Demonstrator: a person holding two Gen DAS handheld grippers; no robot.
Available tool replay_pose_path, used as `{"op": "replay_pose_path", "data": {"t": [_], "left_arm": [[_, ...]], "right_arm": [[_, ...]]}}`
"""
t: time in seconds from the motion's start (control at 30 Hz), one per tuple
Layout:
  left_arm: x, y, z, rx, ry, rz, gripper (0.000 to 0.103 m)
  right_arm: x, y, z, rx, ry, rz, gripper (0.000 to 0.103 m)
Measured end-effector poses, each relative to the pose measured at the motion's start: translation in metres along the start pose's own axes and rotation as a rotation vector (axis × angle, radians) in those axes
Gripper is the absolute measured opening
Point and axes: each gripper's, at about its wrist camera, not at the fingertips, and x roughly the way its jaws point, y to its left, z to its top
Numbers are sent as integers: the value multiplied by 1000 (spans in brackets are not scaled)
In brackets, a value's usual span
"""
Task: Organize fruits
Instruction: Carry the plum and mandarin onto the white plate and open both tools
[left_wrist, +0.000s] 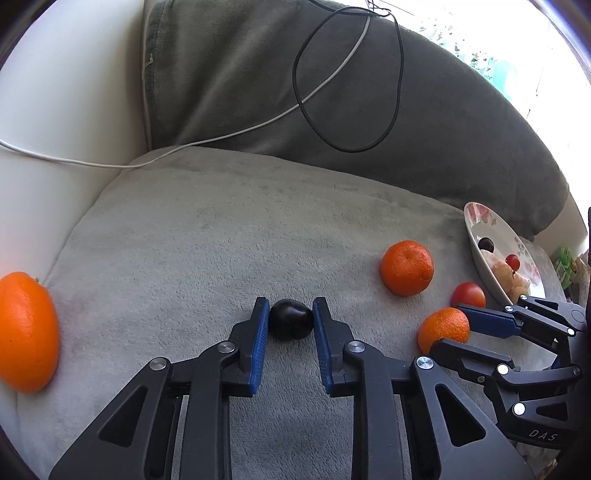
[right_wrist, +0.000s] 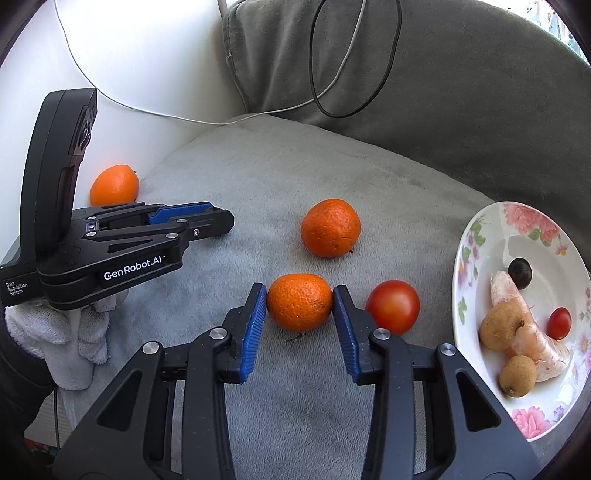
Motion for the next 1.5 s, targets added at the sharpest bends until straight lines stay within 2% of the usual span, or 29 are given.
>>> {"op": "replay_pose_path", "data": {"t": [0.33,0.63,1.1,1.5], "left_arm": [[-13,-3,0,-9,-24,-14,21],[-35,-21,0,7,-63,-61,22],[-51,-72,2,72,-91,-164,22],[-47,-120,13,130,-98,-234,22]], "right_arm": [[-18,-5,-3,33,-49,7,38],[-50,-18,-11,73,-116,-11,38],[-103,-68,-16,155,-203,-93,38],[-124,-118,-11,216,-245,-160,38]]}}
